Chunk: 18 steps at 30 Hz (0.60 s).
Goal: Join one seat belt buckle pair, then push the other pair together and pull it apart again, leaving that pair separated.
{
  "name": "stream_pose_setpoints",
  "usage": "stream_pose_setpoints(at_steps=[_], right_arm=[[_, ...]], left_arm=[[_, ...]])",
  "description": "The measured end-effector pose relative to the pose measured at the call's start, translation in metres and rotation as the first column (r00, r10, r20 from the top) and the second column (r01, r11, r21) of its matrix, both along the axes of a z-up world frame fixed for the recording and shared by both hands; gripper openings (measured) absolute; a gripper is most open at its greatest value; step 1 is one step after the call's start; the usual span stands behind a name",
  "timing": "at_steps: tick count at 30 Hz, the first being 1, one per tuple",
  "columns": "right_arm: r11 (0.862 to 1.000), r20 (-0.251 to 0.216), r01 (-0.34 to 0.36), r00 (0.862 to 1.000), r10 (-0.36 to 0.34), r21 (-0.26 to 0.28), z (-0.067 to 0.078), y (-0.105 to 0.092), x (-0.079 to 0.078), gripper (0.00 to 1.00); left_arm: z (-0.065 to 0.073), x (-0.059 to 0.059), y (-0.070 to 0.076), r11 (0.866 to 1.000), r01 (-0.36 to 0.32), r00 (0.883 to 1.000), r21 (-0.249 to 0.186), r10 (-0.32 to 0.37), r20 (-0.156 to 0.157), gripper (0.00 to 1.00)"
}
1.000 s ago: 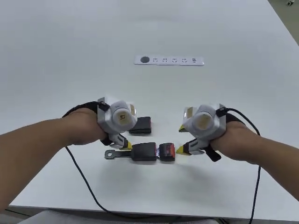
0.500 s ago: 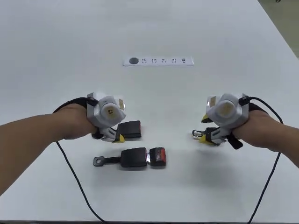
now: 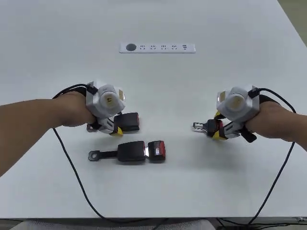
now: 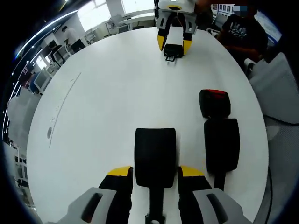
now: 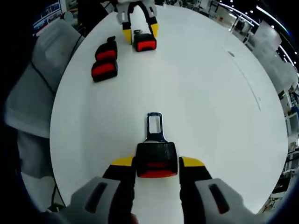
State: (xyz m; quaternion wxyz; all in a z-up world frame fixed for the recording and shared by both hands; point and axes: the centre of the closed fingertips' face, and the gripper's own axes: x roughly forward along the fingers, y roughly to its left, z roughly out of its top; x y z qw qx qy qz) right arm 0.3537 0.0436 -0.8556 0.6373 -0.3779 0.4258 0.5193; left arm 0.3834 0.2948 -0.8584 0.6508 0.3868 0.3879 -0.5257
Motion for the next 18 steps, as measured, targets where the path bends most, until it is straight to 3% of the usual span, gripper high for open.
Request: stream_pose_setpoints(at_steps=[1, 2, 4, 5, 9, 10, 18], right_arm=[[1.000, 0.004, 0.013, 1.000, -0.013, 0.005, 0.000, 0.001, 0.005, 0.37], [1.000, 0.009, 0.005, 1.000, -0.005, 0.005, 0.000, 0.002, 0.005, 0.37], [1.000, 0.000, -0.017, 1.000, 0.017, 0.005, 0.000, 0.004, 0.007, 0.36], [1.000, -0.009, -0.022, 1.000, 0.022, 0.004, 0.000, 0.003, 0.007, 0.36], [1.000, -0.032, -0.018, 0.999, 0.018, 0.001, -0.002, 0.004, 0.008, 0.36], [1.000, -0.035, -0.021, 0.999, 0.021, -0.010, -0.002, 0.004, 0.007, 0.36], [0.995, -0.048, -0.064, 0.997, 0.061, -0.073, -0.003, 0.006, 0.007, 0.35]], left_arm=[[0.000, -0.001, 0.000, 1.000, 0.010, 1.000, 0.000, -0.010, 0.001, 0.39], [0.007, -0.012, -0.005, 1.000, 0.012, 1.000, -0.002, -0.012, -0.018, 0.36], [0.007, -0.013, -0.005, 1.000, 0.022, 1.000, -0.005, -0.022, -0.011, 0.35], [0.006, -0.015, -0.005, 0.999, 0.035, 0.999, -0.006, -0.036, -0.028, 0.33], [0.003, -0.011, -0.006, 1.000, 0.017, 0.999, -0.002, -0.017, -0.028, 0.33], [0.004, -0.012, -0.007, 0.999, 0.031, 0.999, -0.005, -0.031, -0.014, 0.33], [0.004, -0.011, -0.007, 0.999, 0.033, 0.999, -0.004, -0.033, -0.022, 0.32]])
